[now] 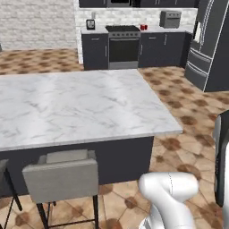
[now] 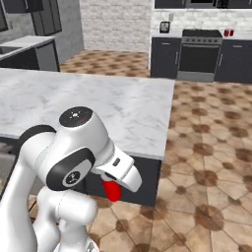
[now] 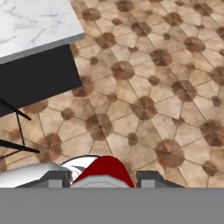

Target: Four empty soda cans are scattered around the kitchen. Gather all the cans and cluster them next to the stove for recycling.

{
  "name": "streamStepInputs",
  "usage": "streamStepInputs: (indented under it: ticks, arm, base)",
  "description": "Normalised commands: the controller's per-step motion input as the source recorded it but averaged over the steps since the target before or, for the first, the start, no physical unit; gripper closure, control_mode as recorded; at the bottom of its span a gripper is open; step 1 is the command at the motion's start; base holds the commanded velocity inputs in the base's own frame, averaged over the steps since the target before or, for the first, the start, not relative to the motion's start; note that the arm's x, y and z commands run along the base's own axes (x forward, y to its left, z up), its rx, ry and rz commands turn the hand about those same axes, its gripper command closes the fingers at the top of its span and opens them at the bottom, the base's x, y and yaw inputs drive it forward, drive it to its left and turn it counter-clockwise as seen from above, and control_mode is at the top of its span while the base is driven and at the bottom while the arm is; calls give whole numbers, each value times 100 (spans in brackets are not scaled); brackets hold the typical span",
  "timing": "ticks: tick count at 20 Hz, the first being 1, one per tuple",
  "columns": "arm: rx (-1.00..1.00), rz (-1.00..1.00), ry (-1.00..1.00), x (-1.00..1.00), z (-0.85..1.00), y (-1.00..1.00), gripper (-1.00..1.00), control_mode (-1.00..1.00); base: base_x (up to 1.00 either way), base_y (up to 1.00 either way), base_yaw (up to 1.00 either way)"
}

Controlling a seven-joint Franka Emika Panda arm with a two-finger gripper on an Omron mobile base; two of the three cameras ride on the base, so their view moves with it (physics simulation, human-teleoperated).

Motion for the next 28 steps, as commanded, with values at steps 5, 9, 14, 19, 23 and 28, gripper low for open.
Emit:
streamStepInputs:
  ticks: [5, 9, 14, 19, 23, 28]
  arm:
    - [0, 0, 0, 0, 0, 0, 100, 100]
    - [0, 0, 0, 0, 0, 0, 100, 100]
    - [0, 0, 0, 0, 0, 0, 100, 100]
    - [0, 0, 0, 0, 0, 0, 100, 100]
    - [0, 0, 0, 0, 0, 0, 100, 100]
    - [0, 0, 0, 0, 0, 0, 100, 100]
  base:
    - [13, -92, 3]
    - [32, -78, 5]
    - [57, -49, 8]
    - [95, -19, 8]
    - [87, -50, 6]
    - [63, -91, 2]
